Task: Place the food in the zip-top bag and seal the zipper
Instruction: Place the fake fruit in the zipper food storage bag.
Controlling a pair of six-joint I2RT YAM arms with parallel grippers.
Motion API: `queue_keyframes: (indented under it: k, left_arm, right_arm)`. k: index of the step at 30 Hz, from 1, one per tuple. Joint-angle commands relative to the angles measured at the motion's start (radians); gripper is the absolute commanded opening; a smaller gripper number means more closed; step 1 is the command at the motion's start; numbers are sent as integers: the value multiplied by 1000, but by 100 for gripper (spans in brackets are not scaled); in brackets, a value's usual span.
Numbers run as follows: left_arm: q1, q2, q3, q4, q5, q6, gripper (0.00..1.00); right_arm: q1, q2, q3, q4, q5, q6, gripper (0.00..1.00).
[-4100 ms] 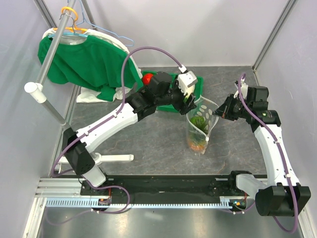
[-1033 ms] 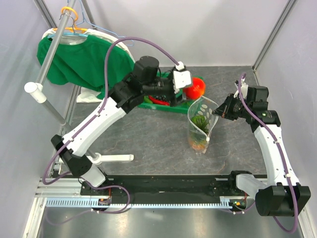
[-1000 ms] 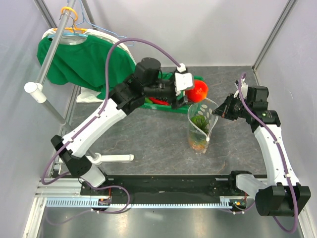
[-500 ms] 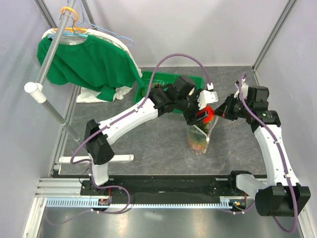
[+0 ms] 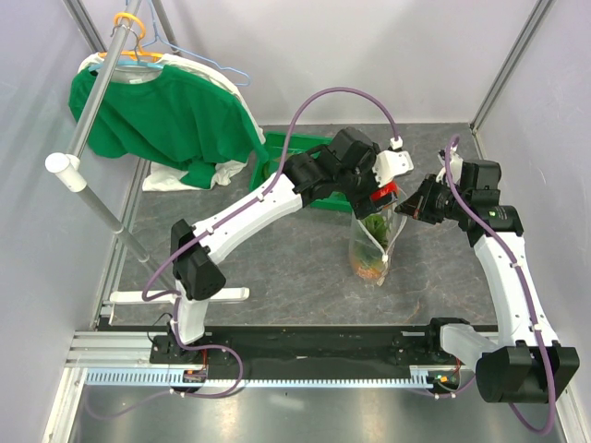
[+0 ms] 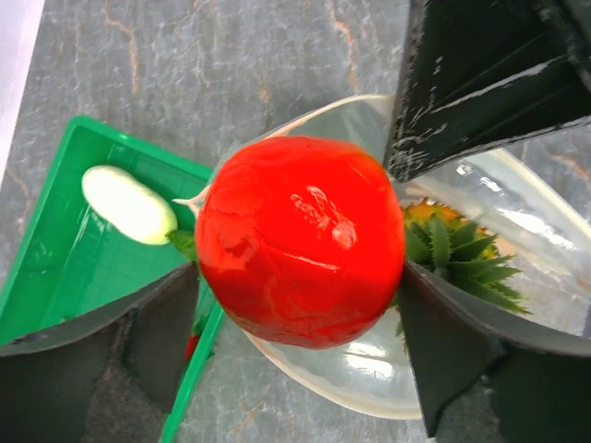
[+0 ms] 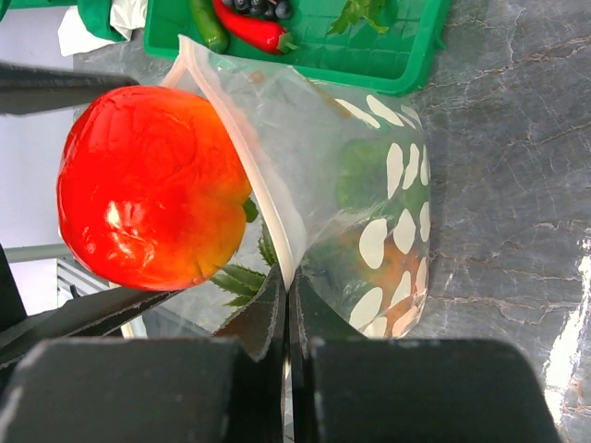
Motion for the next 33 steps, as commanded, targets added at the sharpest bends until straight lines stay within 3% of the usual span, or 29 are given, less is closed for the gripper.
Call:
queue_keyframes:
  k: [1,23,27,33]
  left_arm:
    - [-1,-2,59,-6,-44,-23,96]
    - [4,-154,-57,-9,17,31,100]
    - [85,-183,-75,24,46,-89,99]
    - [254,-196,-123,17,25,-127,90]
  right_arm:
    - [1,-14,22,42,0,11,0]
    - [1,31,50,50,10,36,0]
    - [1,32,60,50,7,33,0]
    - [1,20,80,47,2,16,0]
